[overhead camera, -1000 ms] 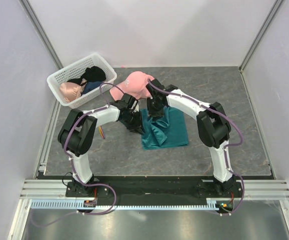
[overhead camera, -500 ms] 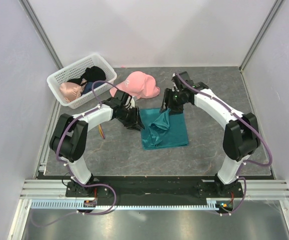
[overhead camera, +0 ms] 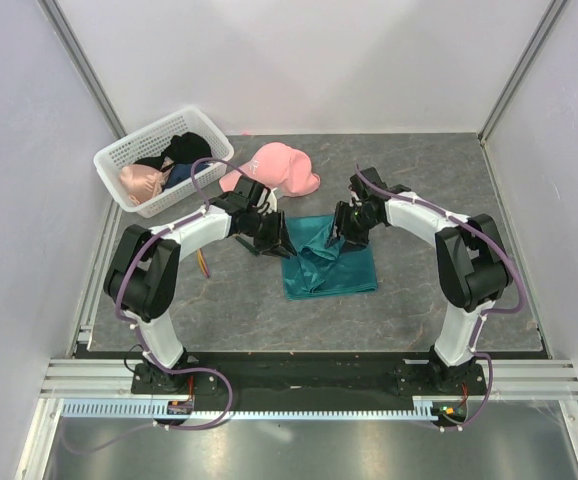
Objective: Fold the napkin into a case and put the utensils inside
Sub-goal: Smooth out the square-folded napkin at the center of the board.
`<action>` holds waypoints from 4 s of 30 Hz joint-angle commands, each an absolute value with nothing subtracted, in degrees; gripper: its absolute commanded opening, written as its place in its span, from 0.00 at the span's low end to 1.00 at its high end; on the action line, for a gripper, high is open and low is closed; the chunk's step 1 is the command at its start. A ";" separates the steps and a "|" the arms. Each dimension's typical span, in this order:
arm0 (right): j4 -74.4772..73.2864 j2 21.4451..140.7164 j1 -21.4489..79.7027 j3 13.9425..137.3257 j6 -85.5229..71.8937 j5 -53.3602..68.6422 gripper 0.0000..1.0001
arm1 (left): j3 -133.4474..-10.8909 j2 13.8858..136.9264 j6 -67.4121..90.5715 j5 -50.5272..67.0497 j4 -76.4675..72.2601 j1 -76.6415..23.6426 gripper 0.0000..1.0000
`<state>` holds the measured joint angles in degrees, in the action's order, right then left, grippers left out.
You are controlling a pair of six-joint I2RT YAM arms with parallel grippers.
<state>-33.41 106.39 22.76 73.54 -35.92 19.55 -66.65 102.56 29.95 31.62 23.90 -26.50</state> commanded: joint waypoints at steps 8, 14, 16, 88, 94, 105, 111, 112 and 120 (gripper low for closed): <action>-28.21 107.84 21.97 69.61 -38.23 20.30 0.54 | -67.24 102.13 31.46 32.43 23.29 -26.81 0.33; -25.23 109.25 21.97 69.70 -39.99 22.50 0.41 | -66.10 99.76 31.64 31.64 23.47 -26.81 0.33; -23.12 109.69 22.06 69.78 -41.13 23.90 0.31 | -65.48 99.06 31.73 31.03 23.73 -26.81 0.33; -37.63 87.89 33.04 63.64 -30.32 7.12 0.49 | -75.31 100.61 21.38 25.05 31.81 -25.40 0.51; -36.48 89.56 36.65 62.41 -33.04 8.43 0.45 | -81.65 106.08 14.42 24.70 32.96 -25.49 0.44; -35.07 87.54 36.56 59.77 -35.77 9.23 0.42 | -83.06 109.24 12.12 15.02 33.48 -28.48 0.42; -35.16 86.92 36.39 59.59 -35.60 8.26 0.42 | -82.27 110.13 18.28 14.16 34.28 -28.48 0.44; -35.07 86.92 36.47 59.59 -35.42 8.17 0.42 | -82.18 110.13 18.46 13.80 34.54 -28.48 0.45; -34.45 87.19 36.39 59.15 -35.68 8.26 0.42 | -82.71 112.23 22.67 18.19 32.87 -28.48 0.44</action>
